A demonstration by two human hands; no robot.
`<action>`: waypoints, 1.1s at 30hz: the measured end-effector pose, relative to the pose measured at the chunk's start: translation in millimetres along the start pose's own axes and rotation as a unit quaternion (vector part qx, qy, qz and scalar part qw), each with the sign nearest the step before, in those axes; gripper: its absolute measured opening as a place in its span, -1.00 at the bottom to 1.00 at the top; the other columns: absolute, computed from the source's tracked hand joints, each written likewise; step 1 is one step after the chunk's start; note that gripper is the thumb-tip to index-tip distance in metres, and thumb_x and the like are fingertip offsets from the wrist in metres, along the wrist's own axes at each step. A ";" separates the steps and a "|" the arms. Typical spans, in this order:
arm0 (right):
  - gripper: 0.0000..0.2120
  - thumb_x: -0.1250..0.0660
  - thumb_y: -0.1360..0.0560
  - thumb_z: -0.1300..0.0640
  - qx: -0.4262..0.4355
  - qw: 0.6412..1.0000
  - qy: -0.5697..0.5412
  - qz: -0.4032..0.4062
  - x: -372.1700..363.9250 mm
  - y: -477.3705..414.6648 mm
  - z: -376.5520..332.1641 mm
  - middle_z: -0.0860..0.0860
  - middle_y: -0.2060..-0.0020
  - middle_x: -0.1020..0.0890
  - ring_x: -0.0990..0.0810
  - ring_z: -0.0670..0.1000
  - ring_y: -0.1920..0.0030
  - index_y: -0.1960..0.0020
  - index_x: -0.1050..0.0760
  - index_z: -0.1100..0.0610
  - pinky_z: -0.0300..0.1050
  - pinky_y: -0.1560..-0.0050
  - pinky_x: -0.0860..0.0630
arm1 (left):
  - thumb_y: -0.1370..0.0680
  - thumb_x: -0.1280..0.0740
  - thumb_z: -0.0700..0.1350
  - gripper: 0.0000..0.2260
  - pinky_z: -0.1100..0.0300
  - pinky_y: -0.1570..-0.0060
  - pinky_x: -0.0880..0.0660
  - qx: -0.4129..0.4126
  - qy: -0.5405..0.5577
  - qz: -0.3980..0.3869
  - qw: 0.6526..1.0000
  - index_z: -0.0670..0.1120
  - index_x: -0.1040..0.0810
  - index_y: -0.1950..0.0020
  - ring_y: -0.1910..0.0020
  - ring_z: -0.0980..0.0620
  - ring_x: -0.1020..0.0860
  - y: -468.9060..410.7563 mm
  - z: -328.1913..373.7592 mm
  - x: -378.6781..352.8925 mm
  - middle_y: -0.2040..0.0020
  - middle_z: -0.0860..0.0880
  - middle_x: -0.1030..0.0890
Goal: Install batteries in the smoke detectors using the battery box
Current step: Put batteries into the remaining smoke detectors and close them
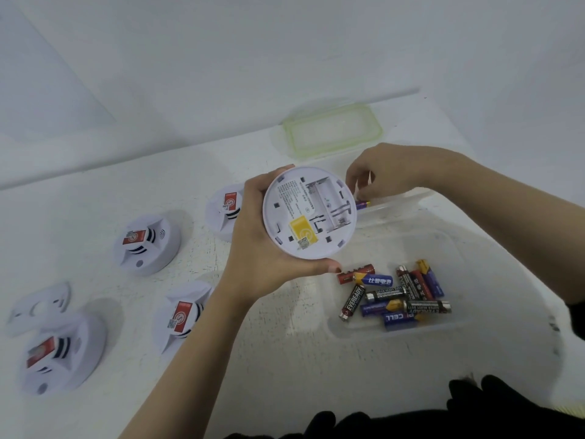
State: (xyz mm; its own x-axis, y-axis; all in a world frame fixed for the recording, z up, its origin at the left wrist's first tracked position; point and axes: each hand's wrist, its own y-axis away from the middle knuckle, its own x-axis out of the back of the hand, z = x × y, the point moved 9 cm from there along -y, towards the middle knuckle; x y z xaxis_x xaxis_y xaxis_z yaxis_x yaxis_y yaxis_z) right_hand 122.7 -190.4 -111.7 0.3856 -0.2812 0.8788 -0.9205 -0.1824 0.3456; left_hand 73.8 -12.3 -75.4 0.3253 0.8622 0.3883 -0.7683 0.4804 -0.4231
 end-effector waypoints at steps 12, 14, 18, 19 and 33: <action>-0.91 -0.37 -0.47 0.12 0.017 0.986 -0.150 0.075 14.1 13.1 7.8 -0.04 0.18 -0.65 -0.57 -0.08 0.24 0.03 -0.61 0.01 -0.06 0.10 -0.51 | -0.18 -0.57 0.20 -0.14 0.27 -0.26 -0.40 -0.025 -0.052 0.053 0.997 -0.02 -0.24 -0.34 -0.28 0.18 -0.44 -1.3 -9.2 22.6 -0.28 0.14 -0.39; -0.88 -0.36 -0.50 0.14 0.036 0.965 -0.228 0.125 24.4 23.0 7.1 -0.04 0.22 -0.65 -0.52 -0.13 0.32 0.00 -0.64 0.05 -0.15 0.20 -0.48 | -0.17 -0.57 0.13 -0.10 0.33 -0.27 -0.37 -0.019 -0.066 0.058 0.996 -0.10 -0.23 -0.38 -0.30 0.23 -0.42 0.2 -13.3 24.7 -0.30 0.22 -0.37; -0.89 -0.40 -0.47 0.25 0.087 0.882 -0.407 0.221 40.7 49.6 -4.4 -0.03 0.32 -0.61 -0.50 -0.13 0.39 0.03 -0.56 0.11 -0.26 0.32 -0.44 | -0.15 -0.56 0.24 -0.01 0.36 -0.32 -0.32 0.002 -0.065 0.058 0.996 -0.10 -0.23 -0.43 -0.33 0.29 -0.38 2.9 -16.8 23.9 -0.34 0.22 -0.35; -0.87 -0.42 -0.45 0.27 0.100 0.856 -0.449 0.236 42.6 55.9 -8.8 -0.04 0.37 -0.61 -0.49 -0.11 0.41 0.06 -0.52 0.11 -0.24 0.34 -0.42 | -0.16 -0.54 0.30 -0.02 0.34 -0.32 -0.33 0.000 -0.062 0.059 0.996 -0.08 -0.24 -0.42 -0.33 0.27 -0.38 2.7 -15.6 23.1 -0.34 0.27 -0.35; -0.90 -0.38 -0.45 0.25 0.220 0.862 -0.272 0.367 44.7 109.3 -79.9 -0.04 0.24 -0.61 -0.53 -0.05 0.29 0.04 -0.54 0.13 -0.24 0.27 -0.46 | -0.16 -0.57 0.15 -0.12 0.35 -0.25 -0.37 -0.025 -0.049 0.040 0.998 0.00 -0.27 -0.38 -0.30 0.22 -0.42 10.2 5.8 12.2 -0.30 0.14 -0.41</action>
State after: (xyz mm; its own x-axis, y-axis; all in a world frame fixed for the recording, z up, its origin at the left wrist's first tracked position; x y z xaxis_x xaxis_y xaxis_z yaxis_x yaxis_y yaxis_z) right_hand 34.3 -147.7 -8.4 -0.2077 -0.8518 0.4809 -0.8619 -0.0731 -0.5018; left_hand 66.7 2.2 -70.2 0.2073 0.8790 0.4294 -0.7607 0.4208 -0.4942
